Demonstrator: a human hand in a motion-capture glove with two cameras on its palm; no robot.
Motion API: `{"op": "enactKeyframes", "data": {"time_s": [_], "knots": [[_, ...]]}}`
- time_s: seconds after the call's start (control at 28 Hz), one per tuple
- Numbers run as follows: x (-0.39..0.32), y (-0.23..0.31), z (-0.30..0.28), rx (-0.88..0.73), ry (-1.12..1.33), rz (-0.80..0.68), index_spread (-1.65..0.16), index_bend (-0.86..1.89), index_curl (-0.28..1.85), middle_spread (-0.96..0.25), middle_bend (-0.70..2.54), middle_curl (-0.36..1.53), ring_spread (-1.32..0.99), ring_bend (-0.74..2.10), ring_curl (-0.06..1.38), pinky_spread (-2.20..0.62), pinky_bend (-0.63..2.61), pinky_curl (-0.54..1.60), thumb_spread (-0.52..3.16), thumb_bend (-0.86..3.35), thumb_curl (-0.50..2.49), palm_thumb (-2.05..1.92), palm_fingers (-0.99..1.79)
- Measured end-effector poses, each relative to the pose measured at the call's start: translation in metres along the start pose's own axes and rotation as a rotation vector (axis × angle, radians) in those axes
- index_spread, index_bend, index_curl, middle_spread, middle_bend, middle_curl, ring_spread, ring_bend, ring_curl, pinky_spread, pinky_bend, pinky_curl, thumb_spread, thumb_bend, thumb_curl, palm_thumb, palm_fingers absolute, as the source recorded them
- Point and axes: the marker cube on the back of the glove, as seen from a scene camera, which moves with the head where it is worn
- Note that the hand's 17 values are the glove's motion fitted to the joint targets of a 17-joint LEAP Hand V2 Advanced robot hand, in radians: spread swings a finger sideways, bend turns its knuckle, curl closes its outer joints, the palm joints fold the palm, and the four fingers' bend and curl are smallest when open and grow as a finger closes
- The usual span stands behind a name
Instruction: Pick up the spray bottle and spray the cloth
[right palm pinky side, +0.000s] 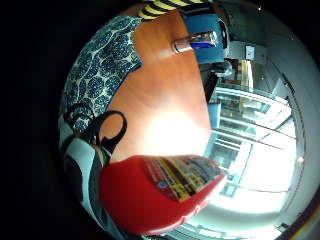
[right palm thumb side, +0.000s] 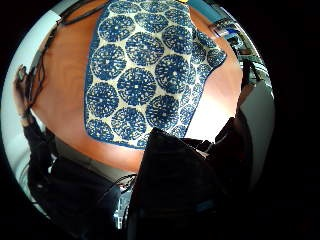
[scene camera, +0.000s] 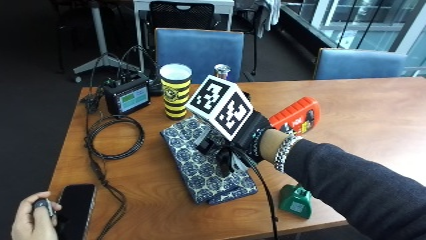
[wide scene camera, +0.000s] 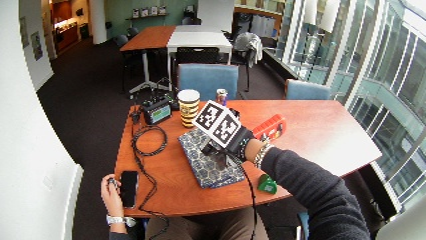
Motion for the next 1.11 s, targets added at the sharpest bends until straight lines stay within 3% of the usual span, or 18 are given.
{"op": "enactKeyframes", "data": {"time_s": [0.39, 0.78, 0.96, 1.11], "knots": [[0.030, 0.002, -0.044, 0.099, -0.219, 0.033, -0.30, 0.30, 0.60, -0.25, 0.61, 0.51, -0.24, 0.65, 0.46, -0.31, 0.39, 0.38, 0.20, -0.03, 0.80, 0.92, 1.38], [0.044, 0.010, -0.121, 0.287, -0.868, -0.046, -0.30, 0.30, 0.61, -0.25, 0.60, 0.50, -0.24, 0.66, 0.46, -0.31, 0.39, 0.38, 0.20, -0.03, 0.80, 0.92, 1.39], [0.037, 0.003, -0.141, 0.453, -1.170, -0.075, -0.30, 0.30, 0.61, -0.25, 0.60, 0.50, -0.24, 0.66, 0.46, -0.31, 0.39, 0.38, 0.20, -0.03, 0.81, 0.92, 1.39], [0.024, -0.004, -0.147, 0.597, -1.430, -0.016, -0.30, 0.30, 0.61, -0.25, 0.60, 0.50, -0.24, 0.66, 0.46, -0.31, 0.39, 0.38, 0.20, -0.03, 0.81, 0.92, 1.39]]}}
